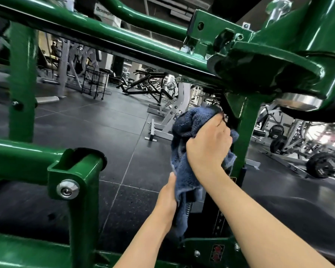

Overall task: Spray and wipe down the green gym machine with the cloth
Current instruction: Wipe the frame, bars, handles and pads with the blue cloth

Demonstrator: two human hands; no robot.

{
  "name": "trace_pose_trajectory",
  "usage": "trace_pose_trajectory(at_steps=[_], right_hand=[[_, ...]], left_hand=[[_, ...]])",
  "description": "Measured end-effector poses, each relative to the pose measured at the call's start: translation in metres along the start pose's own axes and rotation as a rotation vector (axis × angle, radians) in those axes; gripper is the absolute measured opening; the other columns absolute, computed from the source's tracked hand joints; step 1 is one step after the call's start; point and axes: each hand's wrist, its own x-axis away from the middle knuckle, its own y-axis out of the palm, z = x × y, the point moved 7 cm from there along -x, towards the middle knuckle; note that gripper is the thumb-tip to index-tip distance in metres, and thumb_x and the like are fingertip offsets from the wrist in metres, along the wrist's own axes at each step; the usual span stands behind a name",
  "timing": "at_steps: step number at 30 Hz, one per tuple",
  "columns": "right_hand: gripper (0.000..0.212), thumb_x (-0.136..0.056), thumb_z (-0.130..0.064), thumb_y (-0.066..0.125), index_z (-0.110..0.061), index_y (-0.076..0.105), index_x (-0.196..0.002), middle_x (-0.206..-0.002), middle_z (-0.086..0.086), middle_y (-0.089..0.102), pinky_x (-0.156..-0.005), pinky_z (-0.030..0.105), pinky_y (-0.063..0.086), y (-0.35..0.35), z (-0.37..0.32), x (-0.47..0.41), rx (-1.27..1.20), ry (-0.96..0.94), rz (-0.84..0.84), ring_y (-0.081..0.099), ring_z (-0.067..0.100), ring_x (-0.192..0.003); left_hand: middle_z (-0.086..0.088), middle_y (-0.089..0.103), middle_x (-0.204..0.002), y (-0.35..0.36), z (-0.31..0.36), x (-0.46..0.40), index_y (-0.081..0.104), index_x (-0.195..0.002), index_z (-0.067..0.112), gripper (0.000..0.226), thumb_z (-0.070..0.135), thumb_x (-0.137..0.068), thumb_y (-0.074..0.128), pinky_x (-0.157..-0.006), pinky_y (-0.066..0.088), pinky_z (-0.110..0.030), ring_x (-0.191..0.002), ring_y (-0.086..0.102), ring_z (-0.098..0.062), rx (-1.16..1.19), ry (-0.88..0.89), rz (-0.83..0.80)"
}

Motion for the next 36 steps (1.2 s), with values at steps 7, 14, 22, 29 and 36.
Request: trace_pose_trajectory(at_steps=[7, 14, 22, 29, 36], right_hand=[[0.06, -0.08, -0.018, 0.062, 0.003, 0.038, -0.131, -0.122, 0.015, 0.055, -0.09, 0.035, 0.042, 0.016, 0.022, 0.03, 0.134, -0.084, -0.071, 0.053, 0.03, -0.112], [0.06, -0.078, -0.019, 0.063, 0.0, 0.038, -0.13, -0.126, 0.015, 0.054, -0.097, 0.041, 0.037, 0.026, 0.024, 0.029, -0.064, 0.112, -0.043, 0.05, 0.032, -0.117], [0.08, -0.074, -0.012, 0.072, 0.0, 0.033, -0.142, -0.132, 0.015, 0.05, -0.105, 0.039, 0.031, 0.04, 0.032, 0.058, -0.098, 0.058, 0.038, 0.044, 0.032, -0.123], [0.077, -0.064, -0.004, 0.078, 0.001, 0.046, -0.134, -0.135, 0.019, 0.053, -0.105, 0.048, 0.041, 0.084, 0.054, 0.138, -0.268, 0.061, 0.056, 0.051, 0.034, -0.124], [0.05, -0.075, -0.01, 0.069, -0.004, 0.048, -0.12, -0.117, 0.015, 0.06, -0.09, 0.043, 0.048, 0.12, 0.085, 0.128, -0.397, 0.296, -0.186, 0.056, 0.034, -0.112]], left_hand=[[-0.006, 0.075, -0.083, 0.002, -0.005, 0.01, 0.073, -0.095, 0.013, 0.054, 0.051, -0.099, 0.036, -0.078, 0.055, -0.035, -0.084, 0.07, -0.023, 0.109, -0.114, -0.061], [-0.006, 0.076, -0.088, -0.004, -0.007, 0.004, 0.073, -0.098, 0.014, 0.055, 0.053, -0.099, 0.034, -0.079, 0.057, -0.037, -0.085, 0.072, -0.022, 0.067, -0.076, -0.045], [0.0, 0.075, -0.08, -0.015, -0.024, 0.004, 0.074, -0.089, 0.02, 0.053, 0.052, -0.1, 0.033, -0.068, 0.055, -0.029, -0.076, 0.07, -0.015, -0.019, -0.109, -0.021], [-0.002, 0.067, -0.085, -0.021, -0.034, 0.003, 0.066, -0.089, 0.014, 0.034, 0.029, -0.103, 0.039, -0.061, 0.05, -0.021, -0.076, 0.06, -0.011, -0.02, -0.079, 0.109], [0.001, 0.064, -0.124, -0.036, -0.065, -0.003, 0.06, -0.13, 0.022, 0.049, 0.053, -0.098, 0.039, -0.089, 0.048, -0.031, -0.109, 0.06, -0.013, -0.102, -0.137, 0.028]])
